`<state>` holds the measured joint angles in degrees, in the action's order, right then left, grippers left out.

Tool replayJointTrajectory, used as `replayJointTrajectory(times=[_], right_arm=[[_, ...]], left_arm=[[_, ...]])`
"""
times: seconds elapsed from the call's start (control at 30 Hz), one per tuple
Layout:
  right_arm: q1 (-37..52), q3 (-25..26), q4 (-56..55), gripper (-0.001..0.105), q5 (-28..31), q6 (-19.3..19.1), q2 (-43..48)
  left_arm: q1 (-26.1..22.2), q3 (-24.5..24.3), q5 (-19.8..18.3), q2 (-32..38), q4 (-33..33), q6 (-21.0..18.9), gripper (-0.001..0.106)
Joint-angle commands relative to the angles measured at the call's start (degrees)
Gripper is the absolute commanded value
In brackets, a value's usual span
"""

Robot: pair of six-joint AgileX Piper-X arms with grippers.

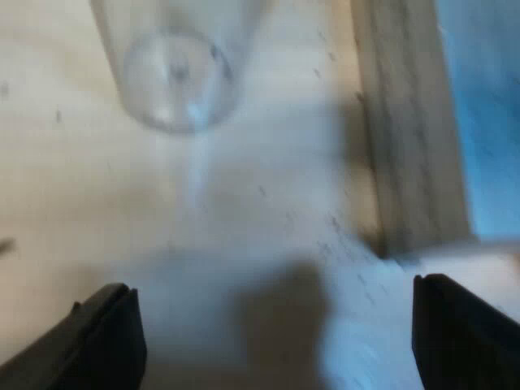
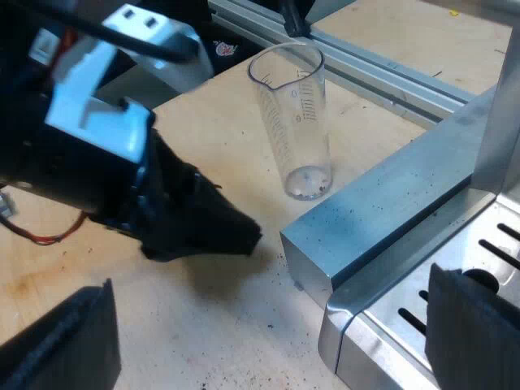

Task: Pour the beans into the coffee machine

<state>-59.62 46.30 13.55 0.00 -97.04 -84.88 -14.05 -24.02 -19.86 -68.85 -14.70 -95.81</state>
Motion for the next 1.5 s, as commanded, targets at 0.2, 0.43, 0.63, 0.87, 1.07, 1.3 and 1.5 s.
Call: replayJointTrajectory(times=[0.2, 0.43, 0.63, 0.87, 1.07, 1.3, 1.5], right_arm=[[-0.08, 0.19, -9.08, 0.078, 0.0, -0.02, 1.96], [-0.08, 0.19, -23.89, 0.078, 7.71, -2.13, 11.82], [-0.08, 0.19, -36.6, 0.078, 8.95, -1.78, 23.86], [0.06, 0.75, -44.67, 0.078, 14.86, -1.78, 36.59], [4.68, 3.76, -52.81, 0.078, 19.17, -1.78, 42.46], [24.14, 5.92, -56.25, 0.078, 11.45, -1.95, 44.73], [42.32, 5.9, -56.25, 0.078, 5.12, -1.95, 47.15]], left_arm=[[0.06, -2.73, 1.18, 12.12, -13.55, -3.41, 0.071], [0.49, -6.14, 2.14, 24.33, -18.23, -3.35, 0.071], [4.39, -10.06, 1.83, 32.06, -18.45, -4.85, 0.071], [7.83, -17.14, 1.07, 36.27, -24.76, -4.85, 0.071], [8.36, -24.15, 0.71, 36.35, -27.61, -4.68, 0.071], [8.36, -28.33, 0.39, 36.35, -27.61, -4.68, 0.071], [8.36, -28.7, 0.39, 36.94, -29.1, -4.68, 0.071]])
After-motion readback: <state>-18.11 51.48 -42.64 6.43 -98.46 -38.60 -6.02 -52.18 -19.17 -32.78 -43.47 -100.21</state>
